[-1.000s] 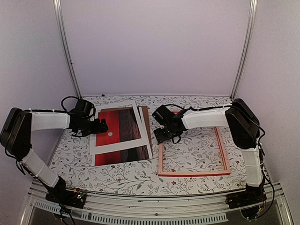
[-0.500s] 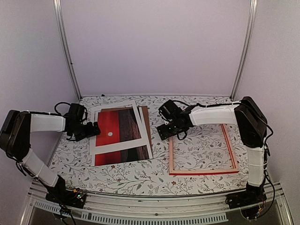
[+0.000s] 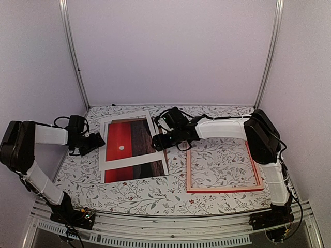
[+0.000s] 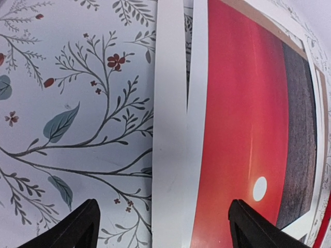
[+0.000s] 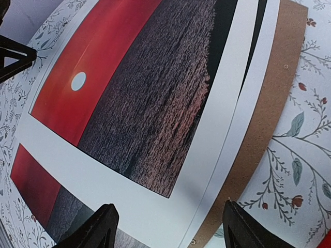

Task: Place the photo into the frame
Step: Pick up the mat board from the photo.

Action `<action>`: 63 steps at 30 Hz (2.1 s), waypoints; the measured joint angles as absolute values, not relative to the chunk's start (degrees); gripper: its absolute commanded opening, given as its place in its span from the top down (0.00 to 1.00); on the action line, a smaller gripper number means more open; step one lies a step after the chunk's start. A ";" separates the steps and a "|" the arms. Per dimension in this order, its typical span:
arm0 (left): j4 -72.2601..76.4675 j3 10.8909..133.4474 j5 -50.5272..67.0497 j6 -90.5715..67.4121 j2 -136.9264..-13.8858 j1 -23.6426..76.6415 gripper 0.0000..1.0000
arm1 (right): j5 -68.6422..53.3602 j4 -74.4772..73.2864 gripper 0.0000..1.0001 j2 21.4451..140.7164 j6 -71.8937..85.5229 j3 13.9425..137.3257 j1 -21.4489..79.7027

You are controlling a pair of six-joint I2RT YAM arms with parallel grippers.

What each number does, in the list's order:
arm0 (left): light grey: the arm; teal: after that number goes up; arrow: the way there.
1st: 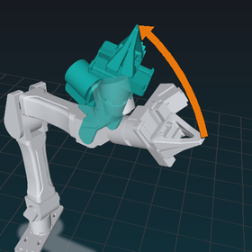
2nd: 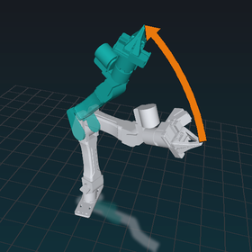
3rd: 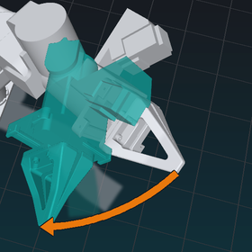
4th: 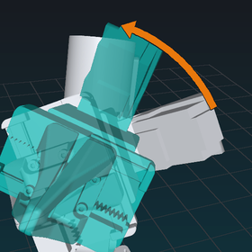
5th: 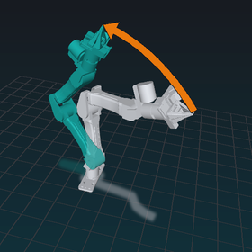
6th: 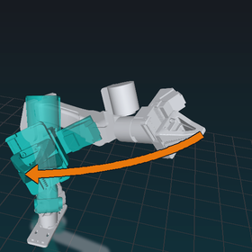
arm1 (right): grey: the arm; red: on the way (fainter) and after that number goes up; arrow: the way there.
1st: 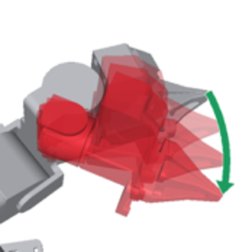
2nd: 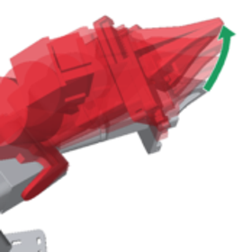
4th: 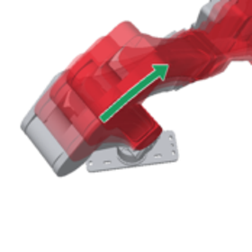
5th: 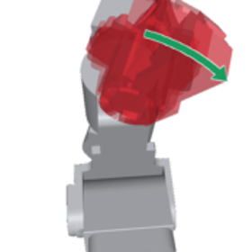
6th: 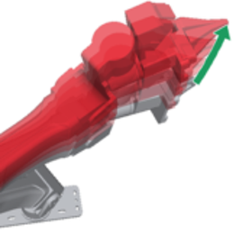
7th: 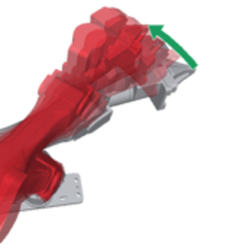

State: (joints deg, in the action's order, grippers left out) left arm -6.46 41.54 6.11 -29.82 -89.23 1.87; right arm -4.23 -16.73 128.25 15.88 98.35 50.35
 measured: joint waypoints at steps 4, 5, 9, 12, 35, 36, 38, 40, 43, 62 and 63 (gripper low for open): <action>-4.49 41.43 8.51 -30.20 -91.48 0.95 0.20 | -7.27 -16.10 0.31 131.37 17.26 99.63 50.37; -3.84 41.39 9.15 -30.20 -92.14 0.89 0.21 | -7.73 -16.03 0.32 131.79 17.41 99.83 50.37; -1.65 41.25 11.25 -30.30 -93.38 0.73 0.25 | -8.95 -15.57 0.33 132.64 18.31 99.92 50.57; 0.21 40.75 12.49 -30.35 -93.89 0.62 0.28 | -9.56 -15.22 0.34 132.64 18.65 99.94 50.63; 12.34 33.30 29.56 -36.71 -93.17 -4.64 0.37 | -9.87 -11.11 0.37 133.29 20.47 97.56 50.74; 12.60 33.10 30.13 -36.95 -92.88 -4.69 0.37 | -9.85 -10.96 0.37 133.29 20.51 97.45 50.74; 13.06 32.86 31.38 -37.52 -92.14 -4.71 0.37 | -9.85 -10.70 0.37 133.29 20.56 97.38 50.74; 13.54 32.82 32.36 -38.00 -91.29 -4.80 0.37 | -9.87 -10.46 0.37 133.29 20.56 97.25 50.74; 14.63 32.82 33.54 -38.65 -89.84 -4.95 0.37 | -9.87 -10.24 0.37 133.29 20.56 97.19 50.74; 24.05 30.59 41.25 -45.08 -88.51 -6.46 0.37 | -9.80 -10.09 0.38 133.29 20.53 97.10 50.74; 24.23 30.59 41.43 -45.21 -88.51 -6.52 0.40 | -9.82 -10.09 0.38 133.29 20.53 97.10 50.74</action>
State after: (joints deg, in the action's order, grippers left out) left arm 24.23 30.59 41.43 -45.21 -88.51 -6.52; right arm -9.82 -10.09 133.29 20.53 97.10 50.74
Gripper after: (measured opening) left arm 0.652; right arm 0.621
